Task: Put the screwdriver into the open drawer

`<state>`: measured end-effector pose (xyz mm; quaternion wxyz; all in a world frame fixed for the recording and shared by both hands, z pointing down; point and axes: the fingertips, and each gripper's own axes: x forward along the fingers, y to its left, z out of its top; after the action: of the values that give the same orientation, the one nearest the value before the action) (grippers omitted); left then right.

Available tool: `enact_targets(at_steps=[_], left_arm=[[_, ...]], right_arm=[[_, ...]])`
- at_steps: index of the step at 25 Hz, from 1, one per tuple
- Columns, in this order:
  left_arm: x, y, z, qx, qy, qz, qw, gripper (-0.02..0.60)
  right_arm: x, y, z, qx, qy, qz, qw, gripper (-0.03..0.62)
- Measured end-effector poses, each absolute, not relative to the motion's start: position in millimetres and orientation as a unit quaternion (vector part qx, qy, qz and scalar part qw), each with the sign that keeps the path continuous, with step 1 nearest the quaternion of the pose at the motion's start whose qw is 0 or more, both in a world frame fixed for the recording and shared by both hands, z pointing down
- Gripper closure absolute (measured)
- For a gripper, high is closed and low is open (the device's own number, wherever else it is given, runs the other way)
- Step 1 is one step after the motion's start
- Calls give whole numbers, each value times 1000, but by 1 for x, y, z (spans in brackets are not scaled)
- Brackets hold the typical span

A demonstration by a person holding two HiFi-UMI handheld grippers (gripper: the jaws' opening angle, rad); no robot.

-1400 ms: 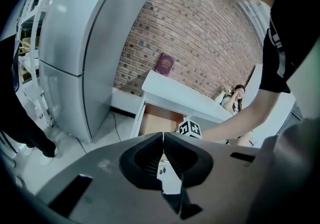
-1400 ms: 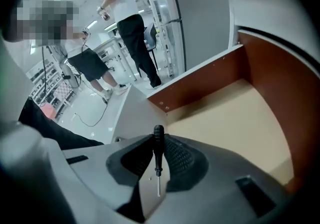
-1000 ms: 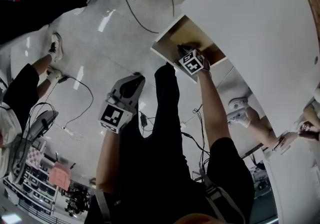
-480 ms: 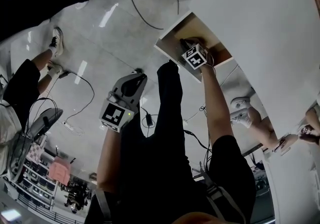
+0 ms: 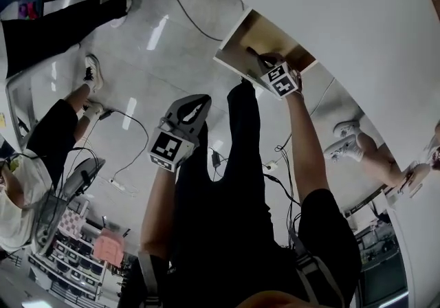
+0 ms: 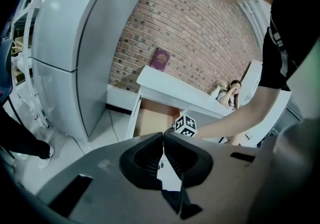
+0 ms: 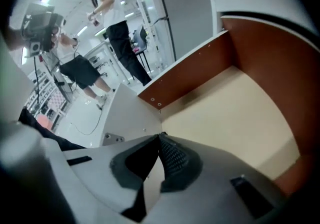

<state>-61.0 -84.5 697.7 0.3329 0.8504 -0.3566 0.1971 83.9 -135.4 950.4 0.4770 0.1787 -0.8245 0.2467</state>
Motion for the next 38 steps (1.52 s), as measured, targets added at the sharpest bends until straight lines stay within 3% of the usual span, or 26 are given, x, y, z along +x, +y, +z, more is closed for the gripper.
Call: enact_targets(at_steps=[11,25,38], left_arm=[[-56,-50,665,876,-292,248,294,561],[-16,-16,590,922,-205,236,228,561],[-30,26,541,945,-181,197,186,561]], right_arm=[[130,-72,840,292,-815,283,412,537],[116,1,691,370,-830,251,332,537],[91,80,609,442,-819,208,300,537]])
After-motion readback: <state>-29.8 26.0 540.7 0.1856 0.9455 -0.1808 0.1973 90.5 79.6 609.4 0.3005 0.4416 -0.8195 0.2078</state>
